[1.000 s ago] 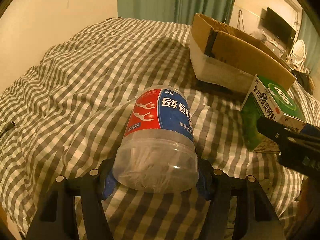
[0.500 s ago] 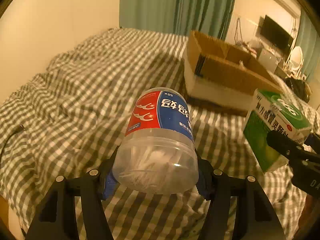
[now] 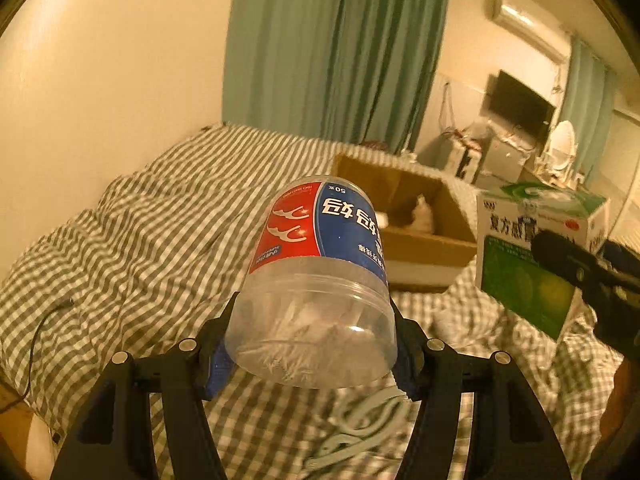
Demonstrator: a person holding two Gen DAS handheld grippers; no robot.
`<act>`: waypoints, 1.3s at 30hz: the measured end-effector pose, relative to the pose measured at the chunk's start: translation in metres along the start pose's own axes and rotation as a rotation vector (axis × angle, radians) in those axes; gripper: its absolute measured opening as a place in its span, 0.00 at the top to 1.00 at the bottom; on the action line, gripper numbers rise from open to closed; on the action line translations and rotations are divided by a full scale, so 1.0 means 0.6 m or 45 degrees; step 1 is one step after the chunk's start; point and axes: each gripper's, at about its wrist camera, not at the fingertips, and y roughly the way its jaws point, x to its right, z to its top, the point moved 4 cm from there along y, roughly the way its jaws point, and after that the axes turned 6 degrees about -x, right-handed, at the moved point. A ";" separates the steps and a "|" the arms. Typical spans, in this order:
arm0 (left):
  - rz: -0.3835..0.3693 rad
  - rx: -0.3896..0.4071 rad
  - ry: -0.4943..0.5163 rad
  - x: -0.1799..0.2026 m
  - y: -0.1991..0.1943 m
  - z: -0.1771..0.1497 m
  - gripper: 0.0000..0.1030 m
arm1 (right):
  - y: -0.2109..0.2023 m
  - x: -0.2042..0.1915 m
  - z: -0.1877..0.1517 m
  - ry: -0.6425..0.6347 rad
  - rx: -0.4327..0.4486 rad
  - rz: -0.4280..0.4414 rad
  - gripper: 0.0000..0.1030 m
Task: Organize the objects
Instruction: 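Lower the jar and the green medicine box into the box and open both grippers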
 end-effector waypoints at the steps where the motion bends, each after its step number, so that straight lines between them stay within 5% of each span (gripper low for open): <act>1: -0.006 0.008 0.012 0.008 -0.005 0.004 0.37 | -0.010 0.006 0.008 0.005 0.018 0.002 0.23; 7: -0.069 0.015 0.034 0.044 -0.008 0.043 0.37 | -0.032 0.038 0.047 0.024 0.081 0.010 0.23; 13: -0.027 0.067 0.127 0.082 0.024 0.099 0.37 | 0.009 0.077 0.080 0.039 0.078 0.021 0.23; 26: -0.041 -0.031 0.231 0.150 0.237 0.215 0.37 | 0.218 0.168 0.151 0.210 -0.023 0.088 0.23; 32: -0.071 -0.134 0.244 0.146 0.338 0.225 0.37 | 0.310 0.188 0.143 0.267 -0.079 0.099 0.21; 39: -0.059 -0.157 0.227 0.129 0.373 0.215 0.37 | 0.341 0.181 0.154 0.226 -0.072 0.075 0.20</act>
